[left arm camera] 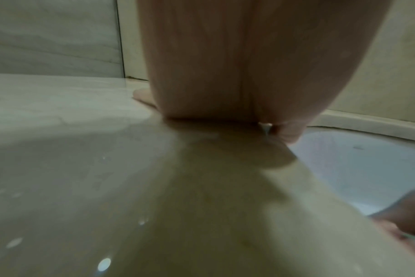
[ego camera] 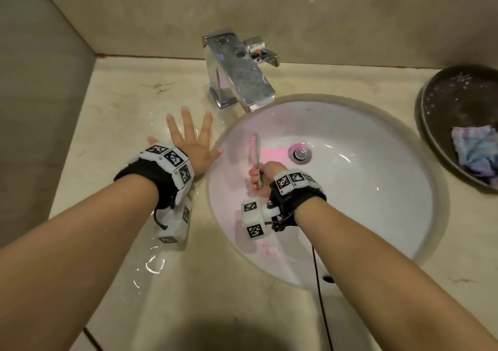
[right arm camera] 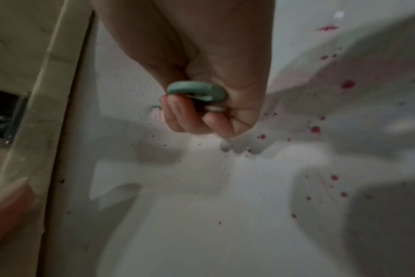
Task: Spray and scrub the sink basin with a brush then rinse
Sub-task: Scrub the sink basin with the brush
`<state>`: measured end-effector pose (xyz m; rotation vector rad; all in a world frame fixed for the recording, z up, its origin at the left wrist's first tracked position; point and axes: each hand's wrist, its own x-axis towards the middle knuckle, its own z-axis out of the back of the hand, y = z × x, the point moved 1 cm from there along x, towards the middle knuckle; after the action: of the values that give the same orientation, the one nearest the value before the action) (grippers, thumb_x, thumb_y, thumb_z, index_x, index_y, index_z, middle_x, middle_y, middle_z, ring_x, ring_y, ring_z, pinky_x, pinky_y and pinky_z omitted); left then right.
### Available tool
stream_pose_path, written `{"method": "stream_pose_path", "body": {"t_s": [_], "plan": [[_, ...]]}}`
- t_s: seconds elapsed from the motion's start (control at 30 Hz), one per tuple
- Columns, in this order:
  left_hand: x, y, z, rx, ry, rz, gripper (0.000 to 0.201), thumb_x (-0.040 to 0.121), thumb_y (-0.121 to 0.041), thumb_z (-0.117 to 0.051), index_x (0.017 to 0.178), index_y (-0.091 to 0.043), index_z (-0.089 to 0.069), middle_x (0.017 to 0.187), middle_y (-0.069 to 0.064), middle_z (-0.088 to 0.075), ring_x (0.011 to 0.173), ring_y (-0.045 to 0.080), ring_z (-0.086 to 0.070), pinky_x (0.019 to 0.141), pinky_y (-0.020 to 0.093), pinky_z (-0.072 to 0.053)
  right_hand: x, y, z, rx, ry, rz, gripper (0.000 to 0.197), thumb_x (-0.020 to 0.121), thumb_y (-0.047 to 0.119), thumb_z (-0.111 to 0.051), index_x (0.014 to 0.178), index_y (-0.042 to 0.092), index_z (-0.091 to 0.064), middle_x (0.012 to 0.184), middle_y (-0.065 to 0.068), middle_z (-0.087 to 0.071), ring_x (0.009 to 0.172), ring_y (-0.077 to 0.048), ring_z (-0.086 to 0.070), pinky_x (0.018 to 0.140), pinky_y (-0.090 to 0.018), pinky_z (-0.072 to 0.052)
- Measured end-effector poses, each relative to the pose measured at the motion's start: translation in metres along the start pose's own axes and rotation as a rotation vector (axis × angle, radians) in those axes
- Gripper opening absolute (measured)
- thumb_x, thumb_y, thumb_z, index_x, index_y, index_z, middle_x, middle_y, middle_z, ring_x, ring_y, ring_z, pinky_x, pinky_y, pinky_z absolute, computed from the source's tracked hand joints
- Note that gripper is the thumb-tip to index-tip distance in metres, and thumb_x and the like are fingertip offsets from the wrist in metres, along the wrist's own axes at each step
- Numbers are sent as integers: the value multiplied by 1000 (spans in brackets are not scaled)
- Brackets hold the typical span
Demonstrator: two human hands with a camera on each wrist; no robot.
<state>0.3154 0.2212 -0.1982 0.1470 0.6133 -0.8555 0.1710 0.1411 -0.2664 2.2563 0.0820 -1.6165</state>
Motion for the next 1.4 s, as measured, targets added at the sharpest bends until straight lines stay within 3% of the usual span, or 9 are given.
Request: {"method": "stream_pose_path", "body": {"t_s": [0.23,0.43,0.63,0.83,1.03,1.27,1.4], "plan": [[0,-1,1,0,-3,1,74,93,-59,-29,144,-39,21,149,3,37,137,35,30,98,75,2,1,-24,-22,40,137,-84,30,98,15,-24,70,19,-36,40,2,-40,41,-12,-34,49,-23,-27],[1,-2,2,15,2,7,74,94,-58,-30,144,-39,22,149,3,38,137,35,30,99,74,2,2,11,-12,206,50,14,35,97,11,-17,66,18,-31,36,1,-36,49,-12,-24,53,-22,-21],[1,-1,-1,10,-10,7,75,93,-58,-31,144,-40,21,149,2,37,138,34,30,99,74,2,-1,-16,-25,108,212,-51,31,99,16,-23,70,18,-34,41,1,-37,51,-12,-26,52,-23,-24],[3,0,-1,7,-19,13,74,93,-58,-31,144,-42,20,150,1,36,138,34,29,98,74,3,9,13,-3,205,38,7,35,96,11,-18,65,18,-32,37,-1,-37,49,-14,-26,51,-23,-22],[3,-1,0,10,-5,15,75,93,-58,-31,143,-41,22,149,2,37,138,34,29,98,74,3,-1,-18,-16,-13,152,-137,37,99,14,-20,66,16,-36,40,-1,-38,50,-12,-29,54,-22,-25],[3,0,0,3,-12,19,75,93,-59,-31,143,-42,22,149,1,37,138,34,30,99,74,4,13,9,-3,39,-19,-67,34,94,11,-23,63,17,-35,38,-3,-39,48,-15,-32,51,-26,-28],[2,0,0,-1,-2,15,75,93,-59,-31,143,-41,23,149,1,38,138,34,30,99,74,4,4,-14,-12,-66,75,-158,36,97,15,-23,65,17,-38,43,-1,-39,46,-13,-32,54,-22,-29]]}}
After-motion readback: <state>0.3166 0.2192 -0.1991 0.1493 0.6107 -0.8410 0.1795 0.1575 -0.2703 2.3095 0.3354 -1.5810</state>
